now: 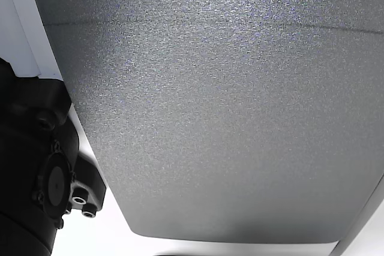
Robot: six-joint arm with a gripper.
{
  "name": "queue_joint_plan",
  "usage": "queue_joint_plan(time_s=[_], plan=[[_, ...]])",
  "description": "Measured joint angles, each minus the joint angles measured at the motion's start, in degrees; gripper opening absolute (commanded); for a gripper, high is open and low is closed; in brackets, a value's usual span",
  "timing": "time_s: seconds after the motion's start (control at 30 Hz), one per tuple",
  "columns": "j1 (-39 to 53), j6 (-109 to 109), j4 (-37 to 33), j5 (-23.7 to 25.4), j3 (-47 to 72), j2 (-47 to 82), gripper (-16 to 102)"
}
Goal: Grab top frame and put it into gray box.
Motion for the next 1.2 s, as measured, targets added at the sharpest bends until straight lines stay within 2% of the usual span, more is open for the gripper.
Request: queue_joint_plan(time_s=[0.5, 1.2], plan=[[-2.2, -2.5, 0.0, -3.6, -0.2, -0.3, -13], [-4.0, -4.9, 0.0, -4.4, -1.4, -3.6, -13]])
